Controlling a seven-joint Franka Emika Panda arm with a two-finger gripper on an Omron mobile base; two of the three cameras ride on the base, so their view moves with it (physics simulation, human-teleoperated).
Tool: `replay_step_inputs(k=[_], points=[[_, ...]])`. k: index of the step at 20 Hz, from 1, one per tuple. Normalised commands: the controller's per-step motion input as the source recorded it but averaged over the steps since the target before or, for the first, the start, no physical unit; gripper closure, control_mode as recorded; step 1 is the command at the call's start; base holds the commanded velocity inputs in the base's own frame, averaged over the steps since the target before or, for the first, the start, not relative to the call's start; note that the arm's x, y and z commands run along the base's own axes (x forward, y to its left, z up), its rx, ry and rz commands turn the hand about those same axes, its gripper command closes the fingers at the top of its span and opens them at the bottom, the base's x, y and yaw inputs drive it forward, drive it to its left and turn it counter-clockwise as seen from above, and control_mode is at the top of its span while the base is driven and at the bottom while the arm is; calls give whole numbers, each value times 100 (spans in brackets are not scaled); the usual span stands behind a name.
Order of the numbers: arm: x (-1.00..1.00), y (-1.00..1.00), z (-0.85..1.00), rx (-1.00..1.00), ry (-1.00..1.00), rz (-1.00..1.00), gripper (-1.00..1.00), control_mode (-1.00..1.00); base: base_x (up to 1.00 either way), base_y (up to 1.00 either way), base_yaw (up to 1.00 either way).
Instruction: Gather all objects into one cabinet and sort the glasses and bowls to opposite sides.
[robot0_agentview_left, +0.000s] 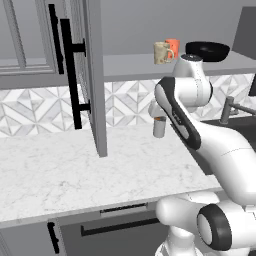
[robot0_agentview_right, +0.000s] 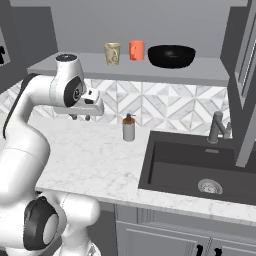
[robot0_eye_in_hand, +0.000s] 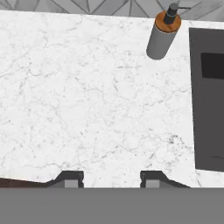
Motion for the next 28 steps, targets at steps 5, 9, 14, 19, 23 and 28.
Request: replay_step_inputs(k=[5, 9, 14, 19, 23, 28], points=[[-47, -5, 0, 0, -9, -1, -100, -100, 0, 0, 0], [-95, -25, 16, 0, -16, -4, -100, -100, 0, 0, 0], [-69, -16, 60, 0, -5, -10, -100, -100, 0, 0, 0], [-74, -35, 47, 0, -7, -7, -100, -100, 0, 0, 0], [-68, -22, 40, 0, -6, -6, -100, -100, 0, 0, 0], [-64, -2, 34, 0, -9, 0, -100, -100, 0, 0, 0]])
